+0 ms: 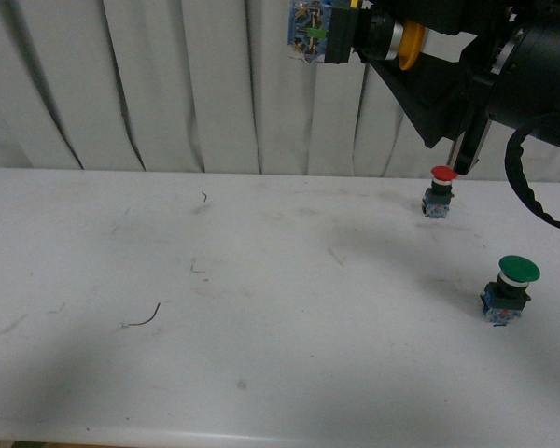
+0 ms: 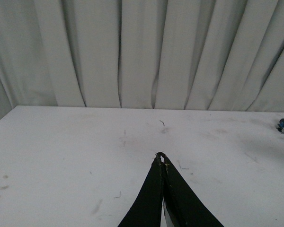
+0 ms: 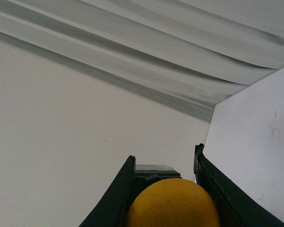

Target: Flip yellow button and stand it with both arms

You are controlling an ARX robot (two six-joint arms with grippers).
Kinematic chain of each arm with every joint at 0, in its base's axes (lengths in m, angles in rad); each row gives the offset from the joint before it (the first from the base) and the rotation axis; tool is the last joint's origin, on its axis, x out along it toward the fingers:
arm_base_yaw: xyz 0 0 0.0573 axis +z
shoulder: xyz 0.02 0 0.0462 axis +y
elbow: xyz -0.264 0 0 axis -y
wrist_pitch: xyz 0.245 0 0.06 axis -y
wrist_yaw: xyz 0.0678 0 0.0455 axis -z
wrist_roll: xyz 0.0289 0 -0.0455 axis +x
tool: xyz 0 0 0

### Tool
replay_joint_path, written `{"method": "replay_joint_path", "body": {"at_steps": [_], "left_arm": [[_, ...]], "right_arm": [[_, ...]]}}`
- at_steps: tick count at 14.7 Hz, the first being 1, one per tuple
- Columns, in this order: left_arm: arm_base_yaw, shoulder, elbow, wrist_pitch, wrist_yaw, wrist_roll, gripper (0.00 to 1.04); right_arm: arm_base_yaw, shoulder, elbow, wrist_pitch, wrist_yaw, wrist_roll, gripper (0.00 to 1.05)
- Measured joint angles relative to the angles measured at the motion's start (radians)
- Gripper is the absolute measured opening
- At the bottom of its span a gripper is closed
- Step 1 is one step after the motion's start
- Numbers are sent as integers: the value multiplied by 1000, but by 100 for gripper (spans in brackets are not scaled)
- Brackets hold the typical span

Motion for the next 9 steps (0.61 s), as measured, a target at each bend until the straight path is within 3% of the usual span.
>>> {"method": "replay_joint_path", "body": {"at_steps": [5,6,9], "left_arm": [[7,-145,-38,-104,-14,0,2],[7,-155,-64,-57,-14,0,2],[7,-252,-69,-158,-14,0,2]], "right_arm": [[13,-8,3,1,2,-8,35],[18,-9,5,1,3,-8,35],[18,-9,5,0,2,-16,35]]}}
